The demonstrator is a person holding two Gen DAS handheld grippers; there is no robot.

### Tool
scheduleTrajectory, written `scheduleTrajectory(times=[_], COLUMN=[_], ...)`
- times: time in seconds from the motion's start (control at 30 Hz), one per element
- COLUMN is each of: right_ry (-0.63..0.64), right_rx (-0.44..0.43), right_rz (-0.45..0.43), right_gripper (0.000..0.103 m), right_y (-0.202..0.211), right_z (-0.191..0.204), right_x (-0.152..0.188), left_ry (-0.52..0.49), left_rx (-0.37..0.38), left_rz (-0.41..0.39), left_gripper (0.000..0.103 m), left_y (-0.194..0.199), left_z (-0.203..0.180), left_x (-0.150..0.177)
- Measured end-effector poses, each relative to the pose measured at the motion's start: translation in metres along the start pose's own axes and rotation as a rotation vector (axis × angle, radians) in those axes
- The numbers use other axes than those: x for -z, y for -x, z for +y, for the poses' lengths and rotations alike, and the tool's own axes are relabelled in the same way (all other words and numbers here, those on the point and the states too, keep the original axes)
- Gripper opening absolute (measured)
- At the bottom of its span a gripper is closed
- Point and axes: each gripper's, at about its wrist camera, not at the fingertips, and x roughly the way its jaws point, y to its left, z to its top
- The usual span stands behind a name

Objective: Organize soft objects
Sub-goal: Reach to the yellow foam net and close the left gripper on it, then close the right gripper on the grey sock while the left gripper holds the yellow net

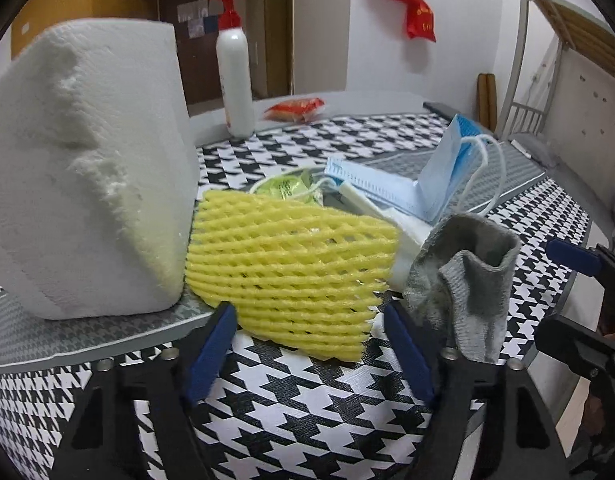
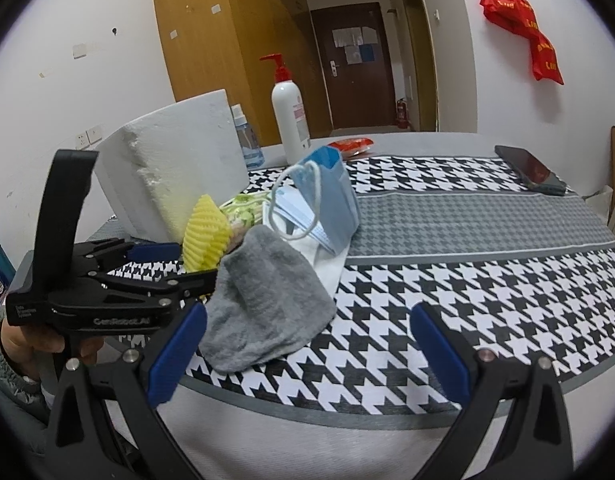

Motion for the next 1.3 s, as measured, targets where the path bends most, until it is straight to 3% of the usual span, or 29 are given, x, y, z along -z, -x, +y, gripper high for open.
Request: scheduleTrajectory(times=[0.3,0.4,0.57,0.63,0.87,1.23,1.3], right_ry=[0.004,0.004,0.011,0.018,0.040,0.052,0.047], right_rx=[-0.026,-0.040,-0.057,-0.063,-0.070,-0.067,-0.058], right_rz=[0.014,0.020,0.028,0.035,0.036,0.106,0.119], right_gripper=[0.103,0.103,0.103,0.103,0.102,0.065,0.064], right_y=[-0.004,-0.006,-0.008,-0.010,-0.012,-0.027,-0.030], right_z=[0.001,0.003,0.008,0.012,0.022,0.028,0.028], right_x=[0.000,-0.001,-0.002,-0.001,-0.002,-0.001,0.000], left_ry=[0.033,0.057,0.080,0.092,0.111,0.114,0.113], left_rx=[-0.003,0.024,0.061,0.089,0.121,0.145,0.144], left_rz=[0.009,0.013,-0.011,-0.020,-0.069,-0.108,-0.115], left_gripper=[0.049,0.036,0.029,0.019,0.014,0.013,0.013], left_y=[0.001,0.002,0.010,0.013,0.027,0.039,0.041], left_z=[0.008,0.012,0.015,0.018,0.025,0.028,0.028], left_x=[0.003,0.006,0.013,0.016,0.020,0.022,0.022])
